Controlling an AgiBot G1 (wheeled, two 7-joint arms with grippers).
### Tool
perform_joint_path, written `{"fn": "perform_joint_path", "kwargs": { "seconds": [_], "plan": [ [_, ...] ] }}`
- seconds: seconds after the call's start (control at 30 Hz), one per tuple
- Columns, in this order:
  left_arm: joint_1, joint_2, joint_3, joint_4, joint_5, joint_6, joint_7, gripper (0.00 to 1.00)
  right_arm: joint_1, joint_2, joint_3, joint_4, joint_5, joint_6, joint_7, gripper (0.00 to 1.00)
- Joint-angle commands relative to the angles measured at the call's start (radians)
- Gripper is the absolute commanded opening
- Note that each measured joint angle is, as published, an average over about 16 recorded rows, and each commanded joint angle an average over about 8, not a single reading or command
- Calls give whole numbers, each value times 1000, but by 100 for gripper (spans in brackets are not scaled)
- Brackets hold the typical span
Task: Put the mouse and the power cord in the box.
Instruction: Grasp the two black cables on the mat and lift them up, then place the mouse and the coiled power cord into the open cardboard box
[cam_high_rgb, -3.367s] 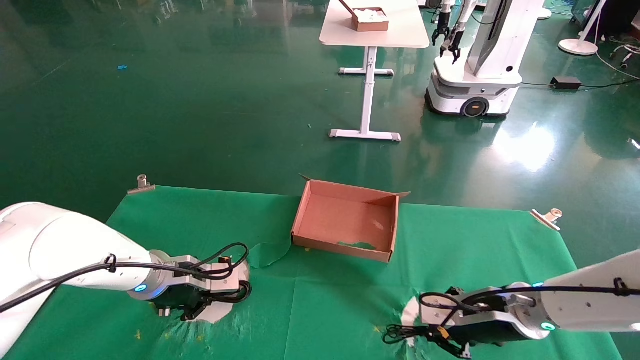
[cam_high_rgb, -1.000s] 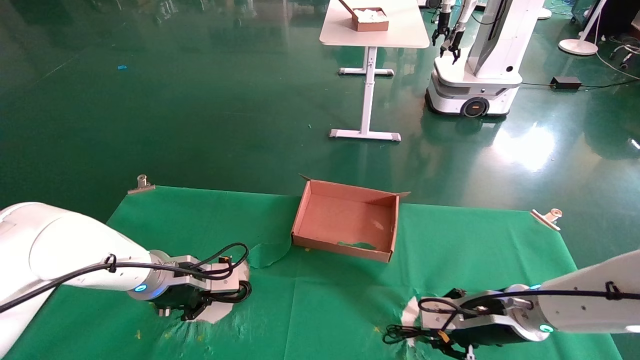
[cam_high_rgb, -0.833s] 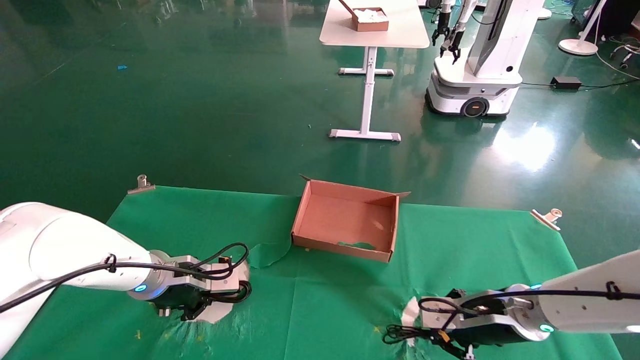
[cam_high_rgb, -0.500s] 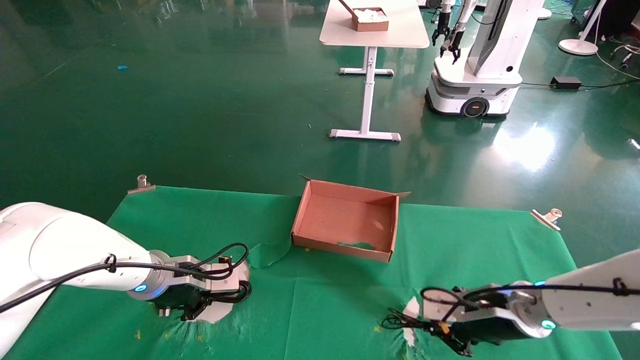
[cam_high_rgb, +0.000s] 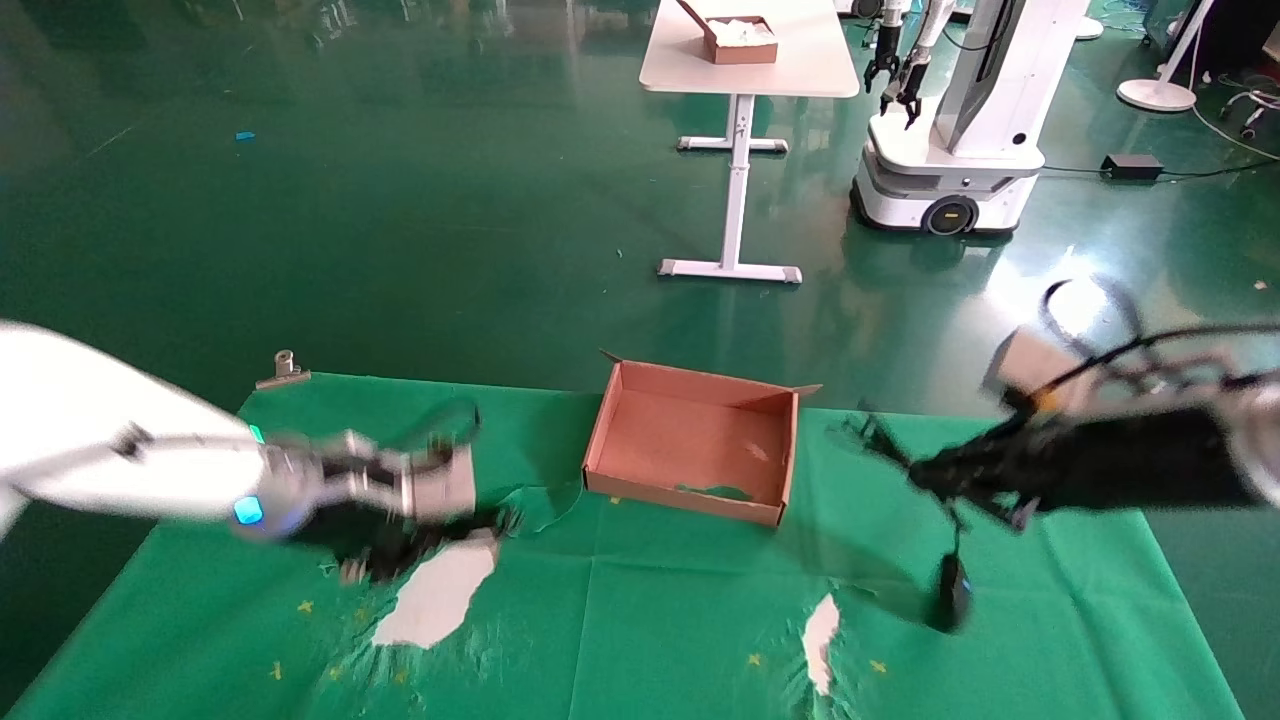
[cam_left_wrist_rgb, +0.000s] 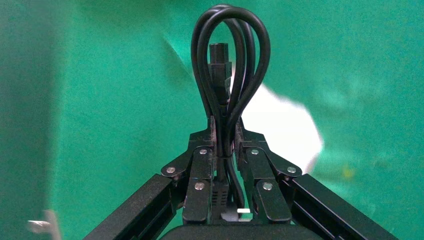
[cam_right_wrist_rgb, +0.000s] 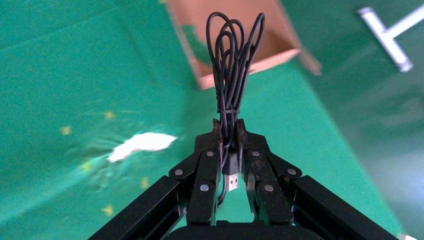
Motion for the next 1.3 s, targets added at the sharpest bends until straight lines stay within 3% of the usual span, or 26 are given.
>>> {"fn": "perform_joint_path", "kwargs": {
  "seconds": [0.03,0.17,0.33,0.6,0.63,0.87,0.9,1.3],
  "plan": [
    [-34,-23,-32,-40,-54,41,-16,0,29,16,12,-23,5,0,5,0],
    [-59,50,-60,-21,-98,-27,7,0,84,18,22,-82,-10,36,-16,0],
    [-50,189,-40,100,-105,-226,124,0,154,22,30,-154,-26,65,-48,0],
    [11,245,203,156,-123,-577,330,0,250,52,29,-240,-53,62,-78,0],
    [17,245,238,160,-124,-612,342,6,259,55,28,-248,-57,59,-79,0],
    [20,244,404,191,-155,-743,332,94,308,52,23,-293,-70,50,-101,0],
    [17,244,421,193,-163,-751,325,100,314,47,23,-299,-70,49,-106,0],
    [-24,243,568,203,-243,-815,268,100,361,-10,30,-358,-50,44,-158,0]
  ]
}}
